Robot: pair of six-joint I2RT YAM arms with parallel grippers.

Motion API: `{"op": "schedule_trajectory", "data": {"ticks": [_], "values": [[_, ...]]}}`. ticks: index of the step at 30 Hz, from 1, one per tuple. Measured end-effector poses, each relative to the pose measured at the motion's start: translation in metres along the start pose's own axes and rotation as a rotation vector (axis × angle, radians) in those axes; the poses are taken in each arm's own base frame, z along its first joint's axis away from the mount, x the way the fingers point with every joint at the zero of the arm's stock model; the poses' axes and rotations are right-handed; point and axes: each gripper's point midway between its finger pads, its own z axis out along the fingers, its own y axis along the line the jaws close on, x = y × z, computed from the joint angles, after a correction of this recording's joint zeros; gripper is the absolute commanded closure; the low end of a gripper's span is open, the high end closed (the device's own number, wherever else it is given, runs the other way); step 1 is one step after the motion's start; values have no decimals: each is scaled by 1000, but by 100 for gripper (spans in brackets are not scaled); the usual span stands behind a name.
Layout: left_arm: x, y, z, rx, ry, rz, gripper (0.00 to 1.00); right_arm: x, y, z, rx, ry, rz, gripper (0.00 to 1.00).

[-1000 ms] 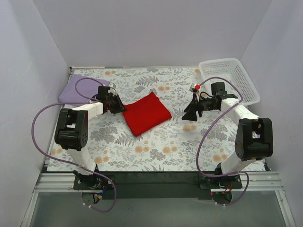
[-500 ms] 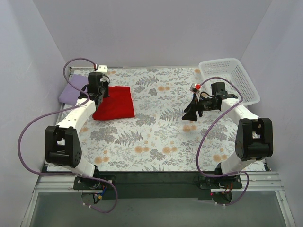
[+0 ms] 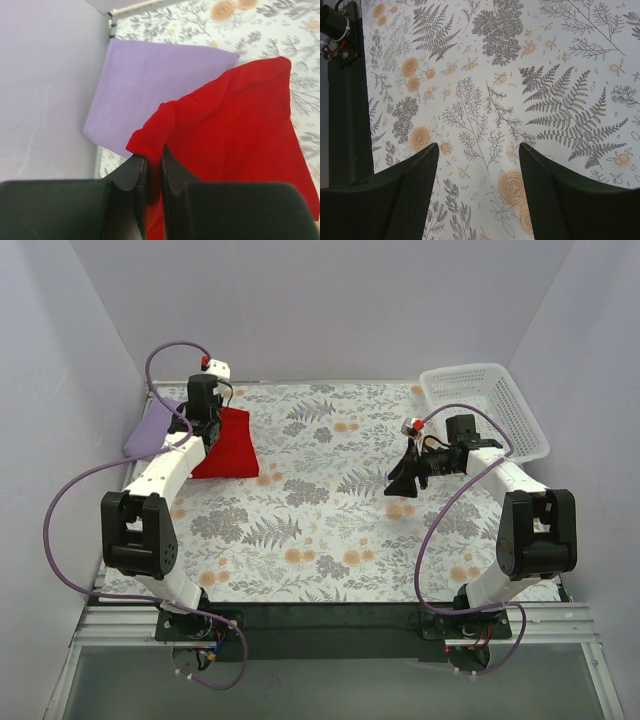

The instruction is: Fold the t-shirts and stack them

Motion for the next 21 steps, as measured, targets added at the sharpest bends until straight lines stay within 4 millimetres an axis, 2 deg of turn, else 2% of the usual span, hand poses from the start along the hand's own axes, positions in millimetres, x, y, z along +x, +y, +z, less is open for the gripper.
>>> {"op": "schedule_trajectory", "data": {"ticks": [6, 16, 21], "values": [[-17, 14, 20, -87, -16, 106, 100, 0, 4, 0, -19, -5, 9, 28], [-31, 31, 59, -190, -8, 225, 100, 0, 11, 1, -50, -14, 20, 29], [-32, 43, 69, -225, -8, 249, 100, 3, 12, 2, -61, -12, 38, 29]]}}
